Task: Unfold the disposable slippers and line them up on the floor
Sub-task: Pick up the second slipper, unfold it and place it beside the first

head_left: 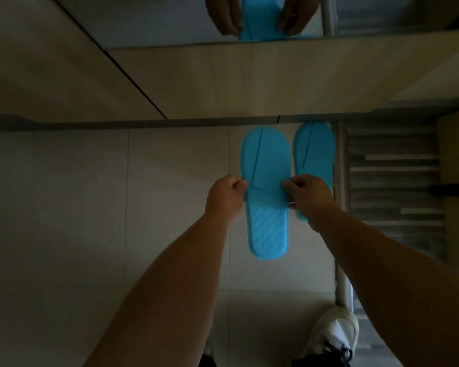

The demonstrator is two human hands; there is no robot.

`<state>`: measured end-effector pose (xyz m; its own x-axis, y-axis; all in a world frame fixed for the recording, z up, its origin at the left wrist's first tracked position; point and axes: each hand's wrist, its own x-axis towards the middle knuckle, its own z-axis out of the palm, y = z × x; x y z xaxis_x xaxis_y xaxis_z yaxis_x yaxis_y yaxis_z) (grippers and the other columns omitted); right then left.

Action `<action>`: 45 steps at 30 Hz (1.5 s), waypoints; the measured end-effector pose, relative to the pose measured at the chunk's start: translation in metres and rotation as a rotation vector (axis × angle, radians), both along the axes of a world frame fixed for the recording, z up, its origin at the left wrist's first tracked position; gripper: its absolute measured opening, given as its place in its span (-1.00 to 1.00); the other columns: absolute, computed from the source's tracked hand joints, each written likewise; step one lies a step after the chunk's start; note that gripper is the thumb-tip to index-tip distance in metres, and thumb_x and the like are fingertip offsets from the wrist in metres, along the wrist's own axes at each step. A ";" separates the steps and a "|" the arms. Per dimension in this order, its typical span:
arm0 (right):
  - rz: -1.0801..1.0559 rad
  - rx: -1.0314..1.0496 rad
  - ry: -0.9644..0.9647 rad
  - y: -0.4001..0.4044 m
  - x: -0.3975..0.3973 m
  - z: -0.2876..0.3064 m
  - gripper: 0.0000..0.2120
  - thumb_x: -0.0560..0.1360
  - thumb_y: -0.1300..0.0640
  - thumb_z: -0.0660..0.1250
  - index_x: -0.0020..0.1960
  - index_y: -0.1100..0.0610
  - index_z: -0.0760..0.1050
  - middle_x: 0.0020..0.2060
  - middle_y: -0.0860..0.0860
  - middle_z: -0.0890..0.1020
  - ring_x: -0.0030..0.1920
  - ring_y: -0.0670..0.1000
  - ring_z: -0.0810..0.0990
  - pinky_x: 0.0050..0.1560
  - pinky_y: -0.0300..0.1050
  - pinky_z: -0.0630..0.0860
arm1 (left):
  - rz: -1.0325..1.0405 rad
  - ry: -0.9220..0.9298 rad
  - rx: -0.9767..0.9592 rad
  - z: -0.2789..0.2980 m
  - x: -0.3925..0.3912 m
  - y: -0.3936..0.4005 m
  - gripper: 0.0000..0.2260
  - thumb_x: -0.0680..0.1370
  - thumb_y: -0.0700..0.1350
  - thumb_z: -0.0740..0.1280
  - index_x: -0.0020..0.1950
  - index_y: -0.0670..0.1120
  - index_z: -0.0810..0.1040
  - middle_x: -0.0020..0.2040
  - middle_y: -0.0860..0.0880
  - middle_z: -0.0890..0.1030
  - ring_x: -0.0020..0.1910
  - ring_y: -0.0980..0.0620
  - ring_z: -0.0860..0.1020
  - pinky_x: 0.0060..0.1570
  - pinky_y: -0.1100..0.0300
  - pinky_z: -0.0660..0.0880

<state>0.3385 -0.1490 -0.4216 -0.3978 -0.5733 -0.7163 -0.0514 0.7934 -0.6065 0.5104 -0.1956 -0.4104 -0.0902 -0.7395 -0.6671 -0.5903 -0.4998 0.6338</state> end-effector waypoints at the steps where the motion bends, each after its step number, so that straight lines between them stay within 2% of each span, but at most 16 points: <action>1: 0.002 -0.006 0.015 -0.006 0.002 -0.012 -0.88 0.46 0.12 0.41 -0.21 0.12 0.54 -0.20 0.19 0.65 -0.24 0.12 0.64 -0.39 -0.14 0.55 | 0.004 -0.020 -0.025 -0.012 0.001 -0.006 -0.78 0.57 -0.07 0.24 -0.07 -0.19 0.58 -0.11 -0.21 0.65 -0.10 -0.19 0.63 -0.04 -0.13 0.58; 4: 0.043 -0.032 0.095 -0.027 0.008 -0.047 -0.87 0.45 0.08 0.41 -0.20 0.14 0.56 -0.21 0.20 0.66 -0.17 0.20 0.65 -0.14 0.15 0.62 | 0.000 -0.104 -0.093 -0.049 0.000 -0.026 -0.82 0.56 -0.08 0.25 -0.11 -0.14 0.59 -0.15 -0.11 0.65 -0.16 -0.10 0.60 -0.15 0.05 0.53; 6: 0.061 -0.045 0.137 -0.041 0.011 -0.067 -0.86 0.45 0.07 0.40 -0.21 0.12 0.56 -0.23 0.17 0.65 -0.16 0.20 0.64 -0.08 0.22 0.60 | -0.007 -0.141 -0.141 -0.071 -0.001 -0.039 -0.83 0.57 -0.10 0.26 -0.07 -0.14 0.60 -0.13 -0.09 0.63 -0.14 -0.05 0.56 -0.14 0.12 0.49; 8: 0.077 -0.055 0.173 -0.052 0.013 -0.083 -0.85 0.45 0.07 0.40 -0.23 0.13 0.56 -0.26 0.15 0.64 -0.17 0.19 0.64 -0.11 0.17 0.60 | -0.015 -0.155 -0.165 -0.090 0.000 -0.051 -0.82 0.57 -0.11 0.26 -0.02 -0.17 0.61 -0.08 -0.12 0.64 -0.09 -0.07 0.57 -0.09 0.10 0.51; 11: 0.146 -0.036 0.234 -0.060 0.014 -0.100 -0.79 0.44 0.07 0.38 -0.28 0.19 0.55 -0.36 0.13 0.60 -0.24 0.18 0.61 -0.25 0.03 0.55 | -0.048 -0.179 -0.145 -0.114 0.001 -0.060 -0.80 0.58 -0.11 0.26 -0.01 -0.21 0.60 -0.05 -0.19 0.65 -0.08 -0.14 0.60 -0.08 0.04 0.54; 14: 0.166 -0.010 0.237 -0.062 0.013 -0.112 -0.76 0.45 0.06 0.38 -0.33 0.16 0.53 -0.38 0.14 0.60 -0.28 0.17 0.60 -0.30 -0.02 0.52 | -0.080 -0.203 -0.138 -0.131 0.002 -0.064 -0.81 0.58 -0.11 0.26 0.00 -0.20 0.59 -0.05 -0.20 0.65 -0.07 -0.14 0.60 -0.12 0.09 0.52; 16: 0.168 0.007 0.245 -0.063 0.012 -0.118 -0.75 0.45 0.04 0.38 -0.35 0.11 0.50 -0.42 0.08 0.58 -0.33 0.10 0.57 -0.39 -0.16 0.38 | -0.078 -0.210 -0.149 -0.136 0.004 -0.065 -0.83 0.58 -0.10 0.27 0.00 -0.17 0.58 -0.05 -0.17 0.65 -0.09 -0.11 0.60 -0.16 0.14 0.48; 19: 0.169 0.025 0.289 -0.065 0.013 -0.120 -0.73 0.45 0.01 0.38 -0.36 0.12 0.49 -0.47 0.00 0.52 -0.41 0.00 0.48 -0.49 -0.21 0.22 | -0.071 -0.205 -0.150 -0.136 0.005 -0.066 -0.83 0.57 -0.10 0.27 0.01 -0.17 0.58 -0.06 -0.17 0.66 -0.09 -0.11 0.60 -0.12 0.09 0.53; 23: 0.196 0.049 0.304 -0.063 0.014 -0.119 -0.74 0.45 0.00 0.38 -0.35 0.09 0.48 -0.41 0.04 0.56 -0.35 0.03 0.51 -0.48 -0.22 0.22 | -0.067 -0.197 -0.162 -0.134 0.006 -0.061 -0.82 0.58 -0.10 0.25 0.01 -0.19 0.57 -0.07 -0.16 0.65 -0.10 -0.09 0.59 -0.12 0.08 0.53; 27: 0.203 0.061 0.297 -0.061 0.017 -0.121 -0.77 0.44 0.00 0.38 -0.29 0.12 0.52 -0.28 0.15 0.64 -0.22 0.15 0.59 -0.29 -0.11 0.44 | -0.051 -0.220 -0.183 -0.134 0.009 -0.056 -0.84 0.58 -0.10 0.25 -0.05 -0.16 0.56 -0.12 -0.13 0.64 -0.15 -0.07 0.57 -0.17 0.14 0.47; 29: 0.201 0.064 0.297 -0.061 0.019 -0.122 -0.77 0.45 0.00 0.38 -0.29 0.12 0.51 -0.26 0.15 0.63 -0.19 0.17 0.60 -0.23 -0.05 0.48 | -0.049 -0.233 -0.189 -0.133 0.008 -0.056 -0.85 0.58 -0.10 0.26 -0.07 -0.16 0.56 -0.14 -0.13 0.63 -0.16 -0.06 0.56 -0.19 0.16 0.45; 33: 0.224 0.082 0.331 -0.063 0.019 -0.120 -0.77 0.47 -0.01 0.37 -0.25 0.14 0.51 -0.29 0.10 0.58 -0.22 0.12 0.56 -0.27 -0.11 0.37 | -0.047 -0.241 -0.204 -0.135 0.008 -0.057 -0.84 0.58 -0.10 0.25 -0.08 -0.16 0.55 -0.17 -0.11 0.61 -0.20 -0.03 0.54 -0.21 0.16 0.43; 40: 0.310 0.097 0.399 -0.066 0.021 -0.120 -0.77 0.49 -0.03 0.34 -0.15 0.15 0.52 -0.24 0.07 0.57 -0.21 0.09 0.53 -0.26 -0.14 0.33 | -0.066 -0.247 -0.193 -0.136 0.009 -0.060 -0.84 0.58 -0.08 0.26 -0.09 -0.15 0.55 -0.18 -0.09 0.61 -0.23 0.01 0.52 -0.25 0.20 0.37; 45: 0.475 0.127 0.583 -0.059 0.023 -0.107 -0.75 0.51 -0.08 0.23 -0.15 0.11 0.41 -0.23 0.07 0.51 -0.25 0.10 0.46 -0.29 -0.11 0.30 | -0.052 -0.252 -0.167 -0.127 0.008 -0.057 -0.83 0.59 -0.09 0.25 -0.04 -0.17 0.55 -0.08 -0.13 0.63 -0.19 0.01 0.51 -0.22 0.18 0.41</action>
<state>0.3611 -0.2085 -0.5285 -0.4635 -0.7043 -0.5377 -0.6886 0.6682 -0.2817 0.5188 -0.2530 -0.5377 0.0218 -0.8394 -0.5430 -0.7616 -0.3658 0.5349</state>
